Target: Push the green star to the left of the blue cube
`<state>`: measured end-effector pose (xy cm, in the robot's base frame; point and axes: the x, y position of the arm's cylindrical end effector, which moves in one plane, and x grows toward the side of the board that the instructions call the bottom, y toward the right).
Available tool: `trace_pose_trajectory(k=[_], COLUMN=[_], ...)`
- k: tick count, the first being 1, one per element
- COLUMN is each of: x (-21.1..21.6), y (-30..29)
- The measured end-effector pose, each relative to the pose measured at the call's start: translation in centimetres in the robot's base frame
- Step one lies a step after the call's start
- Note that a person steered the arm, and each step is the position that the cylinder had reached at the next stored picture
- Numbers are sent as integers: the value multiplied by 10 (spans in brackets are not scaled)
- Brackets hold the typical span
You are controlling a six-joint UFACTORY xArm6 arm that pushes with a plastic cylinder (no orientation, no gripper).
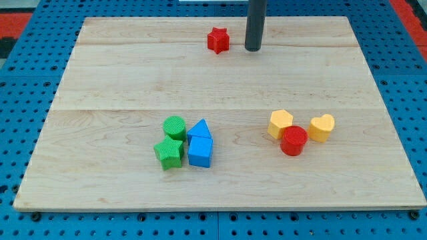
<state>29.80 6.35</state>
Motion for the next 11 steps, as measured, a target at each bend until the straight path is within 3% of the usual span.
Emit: trace_pose_trajectory(k=[2, 3, 4, 5, 7, 8, 9, 11], x=[-17, -13, 49, 146, 307, 314, 271, 228], y=[-77, -79, -148, -195, -240, -170, -169, -141])
